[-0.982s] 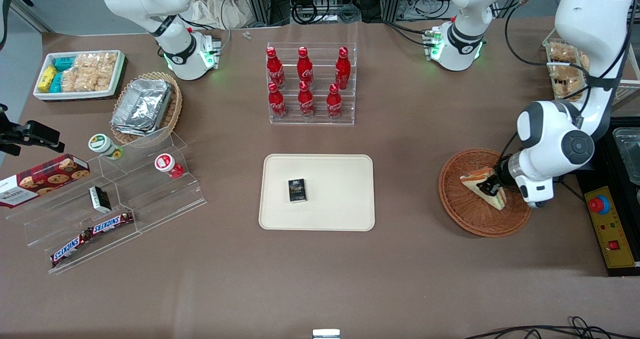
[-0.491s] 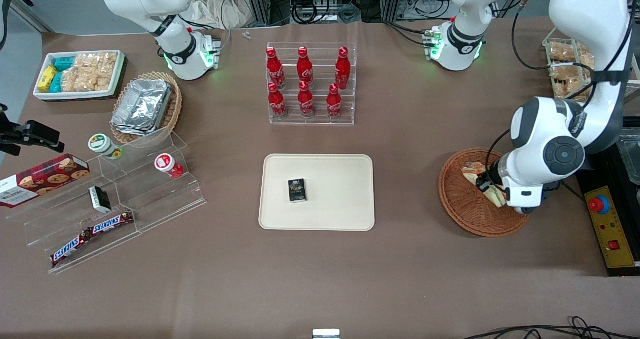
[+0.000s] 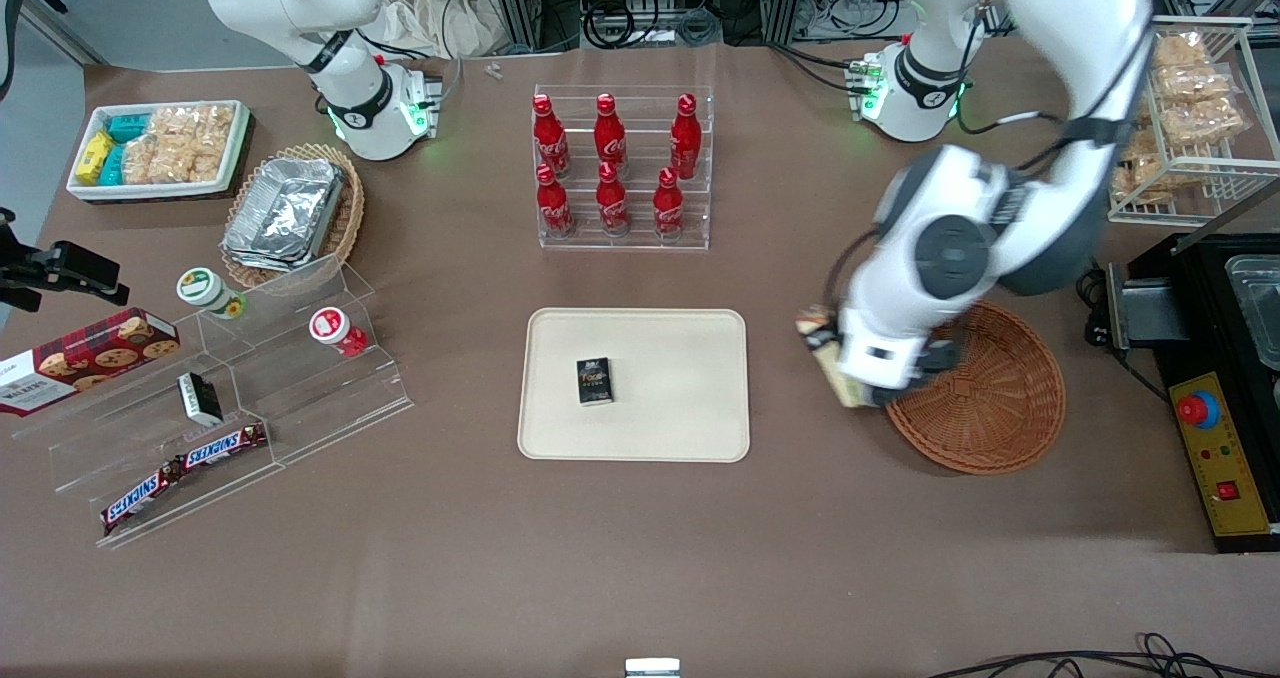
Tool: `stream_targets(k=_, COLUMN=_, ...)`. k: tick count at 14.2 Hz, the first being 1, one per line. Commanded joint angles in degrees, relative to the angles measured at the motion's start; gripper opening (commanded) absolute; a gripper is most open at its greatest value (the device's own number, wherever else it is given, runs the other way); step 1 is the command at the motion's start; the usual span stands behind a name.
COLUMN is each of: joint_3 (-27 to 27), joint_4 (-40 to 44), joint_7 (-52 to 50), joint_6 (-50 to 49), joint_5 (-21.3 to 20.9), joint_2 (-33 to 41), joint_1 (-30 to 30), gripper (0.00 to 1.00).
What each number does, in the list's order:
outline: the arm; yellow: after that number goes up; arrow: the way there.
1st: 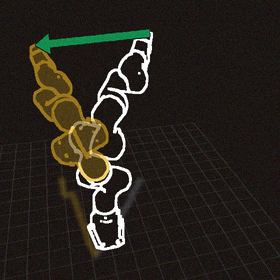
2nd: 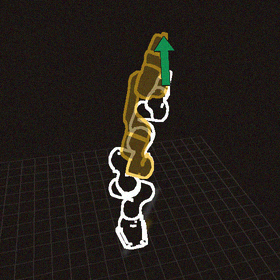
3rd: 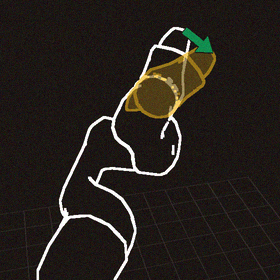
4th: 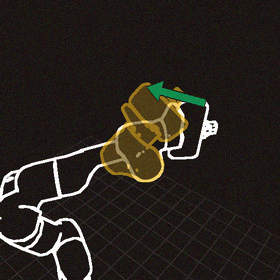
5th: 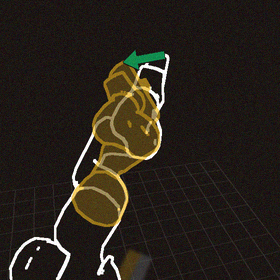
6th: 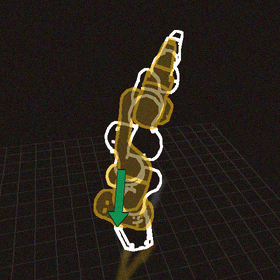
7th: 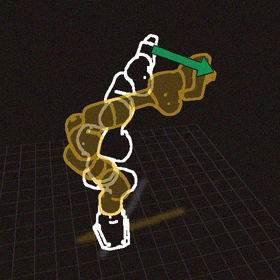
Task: Place sandwich from basket to tray
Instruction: 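Lift the sandwich and carry it over the cream tray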
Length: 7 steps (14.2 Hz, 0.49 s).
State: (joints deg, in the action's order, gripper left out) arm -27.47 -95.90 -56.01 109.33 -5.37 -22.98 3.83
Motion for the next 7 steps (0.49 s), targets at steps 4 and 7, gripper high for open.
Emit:
stream_targets(k=4, joint_3=0.49, joint_4=12.31, joint_7=0.46, joint_6=1.92, joint_5=-7.1, joint_2=-16.21, joint_1=9.79, gripper=0.0)
stream_targets(k=7, joint_3=0.49, joint_4=11.96, joint_7=0.46, joint_6=5.27, joint_5=-8.96, joint_2=-19.37, joint_1=11.02, gripper=0.0)
